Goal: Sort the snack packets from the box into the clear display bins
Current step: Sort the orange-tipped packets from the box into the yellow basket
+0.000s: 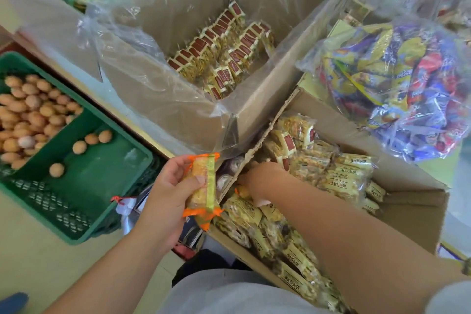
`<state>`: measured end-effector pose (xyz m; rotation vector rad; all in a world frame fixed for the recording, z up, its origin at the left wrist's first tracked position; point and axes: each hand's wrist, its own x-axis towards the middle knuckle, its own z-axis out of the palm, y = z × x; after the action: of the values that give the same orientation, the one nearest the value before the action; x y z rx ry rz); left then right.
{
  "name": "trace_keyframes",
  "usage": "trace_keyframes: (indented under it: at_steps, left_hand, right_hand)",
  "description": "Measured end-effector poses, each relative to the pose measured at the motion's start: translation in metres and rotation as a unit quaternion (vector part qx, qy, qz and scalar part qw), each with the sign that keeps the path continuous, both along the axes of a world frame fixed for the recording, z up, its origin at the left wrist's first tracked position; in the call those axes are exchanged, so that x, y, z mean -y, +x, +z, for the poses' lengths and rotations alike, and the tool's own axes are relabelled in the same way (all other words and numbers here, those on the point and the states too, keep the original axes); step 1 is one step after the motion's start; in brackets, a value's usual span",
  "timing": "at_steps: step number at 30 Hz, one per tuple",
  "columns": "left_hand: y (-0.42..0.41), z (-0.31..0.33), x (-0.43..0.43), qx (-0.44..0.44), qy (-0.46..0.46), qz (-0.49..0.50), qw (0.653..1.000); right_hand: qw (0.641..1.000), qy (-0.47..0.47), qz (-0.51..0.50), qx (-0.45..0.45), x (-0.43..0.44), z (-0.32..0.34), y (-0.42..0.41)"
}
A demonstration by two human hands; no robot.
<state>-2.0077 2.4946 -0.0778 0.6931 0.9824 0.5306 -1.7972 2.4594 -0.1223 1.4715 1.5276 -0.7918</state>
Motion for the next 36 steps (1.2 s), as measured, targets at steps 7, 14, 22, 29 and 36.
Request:
trace_keyframes:
  at_steps: [7,14,22,29,36]
  left_hand:
    - [-0.002,0.000,-0.004,0.015,0.006,-0.027,1.000]
    - [-0.003,0.004,-0.010,-0.007,0.030,-0.025,0.999]
    - [0.012,0.029,-0.020,-0.003,0.097,-0.038,0.995]
    - [0.067,0.061,0.002,0.036,0.137,-0.128,0.982]
    - [0.144,0.072,0.088,0.057,0.098,-0.199,0.973]
  right_hand:
    - [0.999,-0.004,-0.035,-0.006,-0.005,0.008,0.003]
    - [0.968,0.134,-0.167,-0.132,0.032,0.031,0.012]
    - [0.809,0.368,-0.385,-0.249,0.101,0.081,0.027]
    - [0.459,0.477,-0.620,-0.421,0.171,0.113,0.045]
    - [0.273,0.513,-0.675,-0.454,0.268,0.118,0.081]
